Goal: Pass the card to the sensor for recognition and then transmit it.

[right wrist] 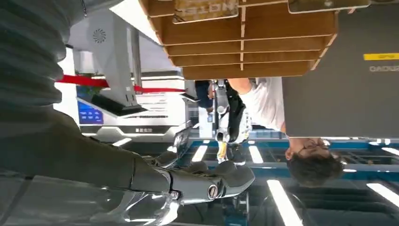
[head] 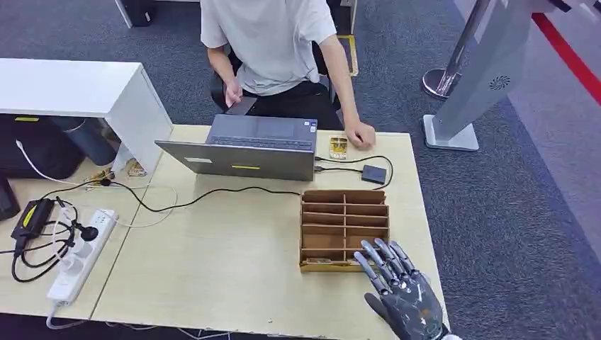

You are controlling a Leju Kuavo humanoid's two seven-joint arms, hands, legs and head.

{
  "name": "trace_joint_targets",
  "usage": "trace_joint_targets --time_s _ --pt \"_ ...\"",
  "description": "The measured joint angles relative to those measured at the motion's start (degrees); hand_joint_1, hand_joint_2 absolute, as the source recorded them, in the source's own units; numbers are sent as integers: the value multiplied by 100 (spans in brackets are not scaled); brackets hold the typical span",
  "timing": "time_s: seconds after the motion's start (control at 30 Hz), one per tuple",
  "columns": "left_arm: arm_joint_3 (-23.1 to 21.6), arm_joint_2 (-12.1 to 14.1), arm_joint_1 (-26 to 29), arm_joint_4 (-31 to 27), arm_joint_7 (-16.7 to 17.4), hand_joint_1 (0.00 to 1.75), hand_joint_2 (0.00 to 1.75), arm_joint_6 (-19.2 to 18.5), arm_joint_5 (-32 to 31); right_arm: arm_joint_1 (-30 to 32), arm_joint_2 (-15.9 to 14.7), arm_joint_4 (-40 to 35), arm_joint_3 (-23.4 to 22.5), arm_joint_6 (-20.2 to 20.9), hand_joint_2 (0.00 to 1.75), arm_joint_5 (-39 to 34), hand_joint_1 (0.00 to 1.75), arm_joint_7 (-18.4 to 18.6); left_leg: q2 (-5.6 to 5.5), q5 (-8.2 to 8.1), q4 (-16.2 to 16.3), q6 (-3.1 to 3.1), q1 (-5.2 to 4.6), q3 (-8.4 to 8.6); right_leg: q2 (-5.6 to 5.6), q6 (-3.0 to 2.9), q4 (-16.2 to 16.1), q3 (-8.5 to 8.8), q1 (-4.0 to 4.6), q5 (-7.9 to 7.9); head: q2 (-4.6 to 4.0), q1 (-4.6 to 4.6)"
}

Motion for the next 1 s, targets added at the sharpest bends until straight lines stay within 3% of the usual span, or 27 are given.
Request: trace_joint_targets --time_s 0.17,0.37,0.7,1.0 --pt "-39 26 -10 0 11 0 175 -2 -35 -138 526 371 -251 0 175 -13 0 -284 -1 0 0 0 0 -2 0 0 0 0 0 0 0 2" --pt "-50 42 -22 0 20 0 175 -4 -55 -183 907 629 -494 0 175 4 0 -489 -1 0 0 0 -1 -3 -1 0 -1 -1 -1 0 0 2" --pt "-94 79 -51 0 26 0 175 -13 -92 -214 1199 1003 -841 0 175 257 0 -533 -1 0 0 0 -1 -3 -1 -1 -1 -1 0 0 0 2" --pt "-105 85 -79 0 39 0 175 -13 -140 -255 1232 1167 -883 0 175 640 0 15 -1 0 0 0 -1 -4 -1 -1 -1 -1 -1 0 0 2"
